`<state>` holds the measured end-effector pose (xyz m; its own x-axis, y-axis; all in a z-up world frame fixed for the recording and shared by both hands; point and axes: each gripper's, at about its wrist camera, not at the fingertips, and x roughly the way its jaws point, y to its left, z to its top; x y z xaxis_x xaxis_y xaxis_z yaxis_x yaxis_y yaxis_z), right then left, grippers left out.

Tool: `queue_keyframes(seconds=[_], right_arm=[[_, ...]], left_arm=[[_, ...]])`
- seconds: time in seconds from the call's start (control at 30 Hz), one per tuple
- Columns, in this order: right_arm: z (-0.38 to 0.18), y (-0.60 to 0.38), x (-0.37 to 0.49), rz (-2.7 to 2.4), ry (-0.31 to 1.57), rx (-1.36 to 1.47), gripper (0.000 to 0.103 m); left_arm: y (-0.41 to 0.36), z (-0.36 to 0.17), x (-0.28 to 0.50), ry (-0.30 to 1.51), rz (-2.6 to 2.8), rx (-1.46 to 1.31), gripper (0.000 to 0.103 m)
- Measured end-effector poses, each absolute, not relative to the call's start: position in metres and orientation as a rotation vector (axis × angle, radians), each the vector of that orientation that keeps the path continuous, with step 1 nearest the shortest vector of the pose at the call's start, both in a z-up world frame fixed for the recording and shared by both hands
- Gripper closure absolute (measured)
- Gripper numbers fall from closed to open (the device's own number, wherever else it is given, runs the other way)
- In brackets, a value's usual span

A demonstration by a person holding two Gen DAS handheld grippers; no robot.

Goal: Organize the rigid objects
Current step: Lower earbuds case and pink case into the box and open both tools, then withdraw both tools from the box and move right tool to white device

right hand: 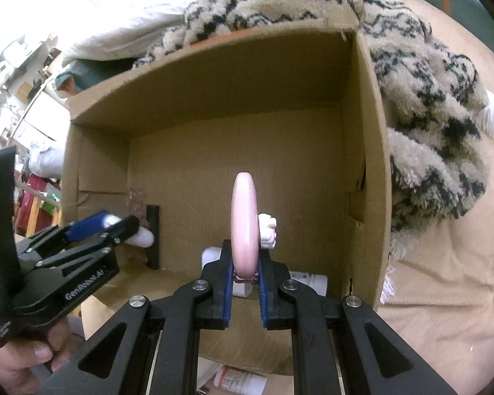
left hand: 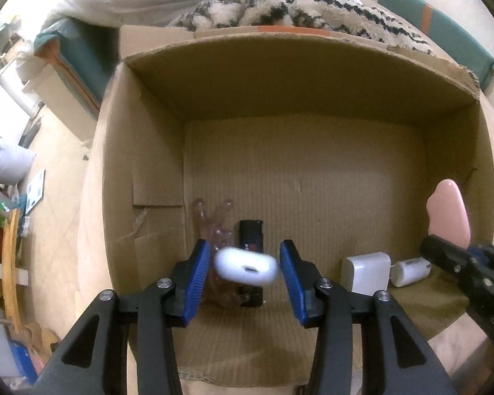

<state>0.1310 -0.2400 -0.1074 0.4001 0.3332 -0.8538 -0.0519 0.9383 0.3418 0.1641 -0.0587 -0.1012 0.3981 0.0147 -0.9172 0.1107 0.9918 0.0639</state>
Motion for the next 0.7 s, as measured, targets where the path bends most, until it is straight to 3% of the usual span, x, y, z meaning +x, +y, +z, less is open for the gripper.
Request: queue_keyframes(seconds=[0.13,0.2,0.27,0.3,0.33,0.4,0.53,0.7], right_arm=[[-0.104,-0.244,0.132,0.253,1.123,0.307,0.088],[-0.101,-0.245,0.131,0.255,1.107,0.314,0.083],[-0.095,-0.247,0.129,0.260,1.074,0.319,0.067],[-0.091,-0.247,0.128,0.262,1.054,0.324,0.042],[-0.088,-0.248,0.126,0.264,1.028,0.334,0.025],[-0.080,-0.250,0.123,0.269,0.983,0.342,0.023],[-0.075,-0.249,0.123,0.270,0.957,0.344,0.007],[-0.077,-0.251,0.125,0.273,0.978,0.357,0.006]], left_arm=[[-0.061,-0.096,0.161,1.136,-0.069,0.127,0.044],[-0.061,-0.093,0.160,1.128,-0.073,0.126,0.041],[-0.061,-0.092,0.161,1.127,-0.069,0.119,0.041],[-0.060,-0.091,0.161,1.127,-0.067,0.113,0.040],[-0.061,-0.091,0.162,1.128,-0.063,0.108,0.040],[-0.059,-0.090,0.163,1.126,-0.053,0.097,0.040],[-0.056,-0.087,0.164,1.121,-0.043,0.086,0.040],[-0.054,-0.083,0.164,1.111,-0.033,0.074,0.040]])
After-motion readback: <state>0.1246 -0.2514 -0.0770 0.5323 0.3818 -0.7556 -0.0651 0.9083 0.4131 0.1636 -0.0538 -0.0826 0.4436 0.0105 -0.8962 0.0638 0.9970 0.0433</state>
